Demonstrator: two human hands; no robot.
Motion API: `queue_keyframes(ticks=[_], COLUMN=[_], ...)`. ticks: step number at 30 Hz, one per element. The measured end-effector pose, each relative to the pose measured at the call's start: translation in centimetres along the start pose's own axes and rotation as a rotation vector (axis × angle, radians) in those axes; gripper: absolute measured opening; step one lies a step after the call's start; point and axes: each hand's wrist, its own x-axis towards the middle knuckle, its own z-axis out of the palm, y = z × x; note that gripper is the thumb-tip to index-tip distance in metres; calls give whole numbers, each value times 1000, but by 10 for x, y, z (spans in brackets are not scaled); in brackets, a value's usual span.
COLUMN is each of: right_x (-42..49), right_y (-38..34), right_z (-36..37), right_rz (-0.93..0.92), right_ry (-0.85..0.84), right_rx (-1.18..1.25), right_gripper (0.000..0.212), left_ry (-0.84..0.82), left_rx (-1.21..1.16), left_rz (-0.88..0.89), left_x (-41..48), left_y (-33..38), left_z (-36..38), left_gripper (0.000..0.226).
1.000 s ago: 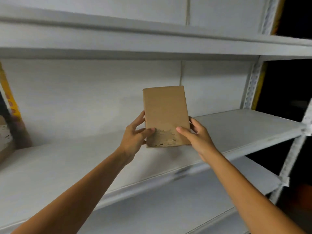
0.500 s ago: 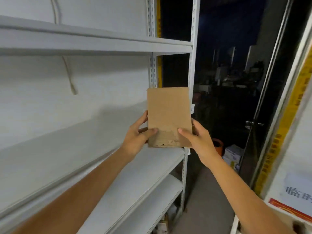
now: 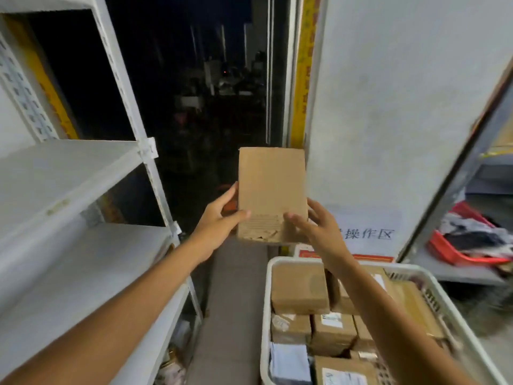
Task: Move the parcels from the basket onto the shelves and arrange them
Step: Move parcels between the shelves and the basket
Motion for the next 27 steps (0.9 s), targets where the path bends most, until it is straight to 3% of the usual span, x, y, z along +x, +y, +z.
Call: queue_keyframes(ticks=[5, 13, 17, 21, 25, 27], right_x=[2, -29, -36, -37, -34, -35], right_y=[38, 99, 125, 150, 175, 189], right_z=[-53, -128, -161, -211, -276, -307], right_rz=[188, 427, 490, 565, 609, 622], right_ry=[154, 320, 337, 340, 319, 326], right_rx=[-42, -73, -51, -29, -38, -112], right_gripper=[65, 65, 50, 61, 47, 53], left_ry=[-157, -456, -510, -523, -537, -547], left_rx=[-75, -137, -94, -75, -26, 7], left_rz=[-93, -258, -317, -337, -339, -337], left_x=[52, 70, 70, 74, 78, 79], left_y=[-54, -123, -140, -151, -154, -158], left_z=[68, 175, 218, 270, 337, 373], left_gripper=[74, 74, 76, 75, 75, 73])
